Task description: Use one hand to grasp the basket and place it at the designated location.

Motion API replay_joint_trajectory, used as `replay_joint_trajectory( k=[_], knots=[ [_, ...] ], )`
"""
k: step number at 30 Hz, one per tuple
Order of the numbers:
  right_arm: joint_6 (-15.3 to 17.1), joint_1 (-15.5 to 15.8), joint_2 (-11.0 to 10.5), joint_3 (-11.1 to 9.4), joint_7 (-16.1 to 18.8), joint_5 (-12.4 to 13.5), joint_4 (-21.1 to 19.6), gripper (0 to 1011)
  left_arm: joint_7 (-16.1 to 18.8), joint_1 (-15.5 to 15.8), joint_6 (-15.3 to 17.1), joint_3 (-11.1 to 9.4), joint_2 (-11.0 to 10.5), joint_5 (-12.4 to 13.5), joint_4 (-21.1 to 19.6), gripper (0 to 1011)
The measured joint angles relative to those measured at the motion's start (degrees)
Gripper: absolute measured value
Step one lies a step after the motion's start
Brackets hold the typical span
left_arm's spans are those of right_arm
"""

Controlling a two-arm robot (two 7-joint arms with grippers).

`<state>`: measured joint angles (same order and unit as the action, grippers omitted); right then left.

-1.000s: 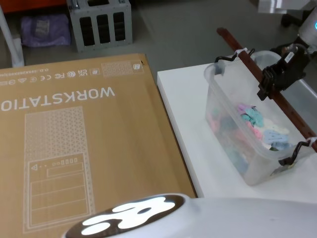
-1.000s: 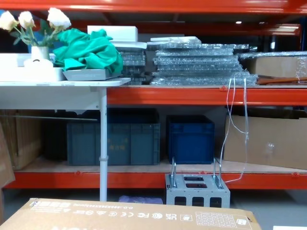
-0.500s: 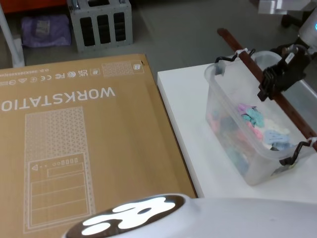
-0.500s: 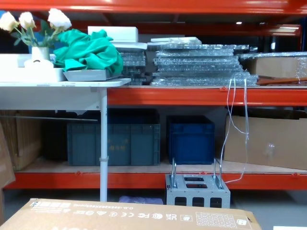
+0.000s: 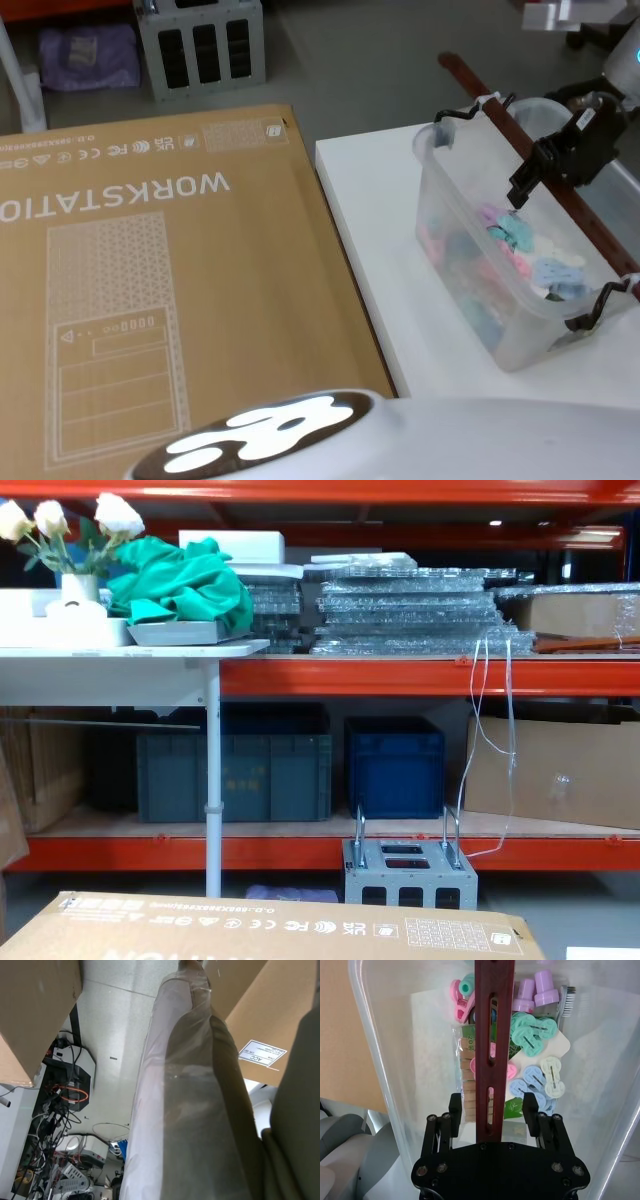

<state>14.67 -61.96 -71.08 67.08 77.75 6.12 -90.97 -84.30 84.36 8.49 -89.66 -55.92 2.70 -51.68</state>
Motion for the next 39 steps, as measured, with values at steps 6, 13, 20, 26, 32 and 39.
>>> replay_joint_trajectory(
  k=[6,13,20,26,32,39],
  knots=[
    [0.0,0.0,0.0,0.0,0.0,0.0,0.0,883,0.0,0.0,0.0,0.0,0.0,0.0,0.0,0],
    [0.0,-0.1,0.0,-0.1,-0.1,0.1,-0.1,1000,0.0,0.0,0.0,0.0,0.0,0.0,0.0,0],
    [0.0,-0.1,-0.1,-0.1,-0.1,0.1,-0.1,1000,0.0,0.0,0.0,0.0,0.0,0.0,0.0,0],
    [0.0,0.0,-0.3,-0.3,-0.4,0.1,-0.6,1000,0.0,0.0,0.0,0.0,0.0,0.0,0.0,0],
    [0.4,0.2,-1.0,-1.6,-0.9,-1.3,-2.5,1000,0.0,0.0,0.0,0.0,0.0,0.0,0.0,0],
    [0.2,0.0,-0.3,-2.6,-0.1,-3.2,-3.2,1000,0.0,0.0,0.0,0.0,0.0,0.0,0.0,0]
  ],
)
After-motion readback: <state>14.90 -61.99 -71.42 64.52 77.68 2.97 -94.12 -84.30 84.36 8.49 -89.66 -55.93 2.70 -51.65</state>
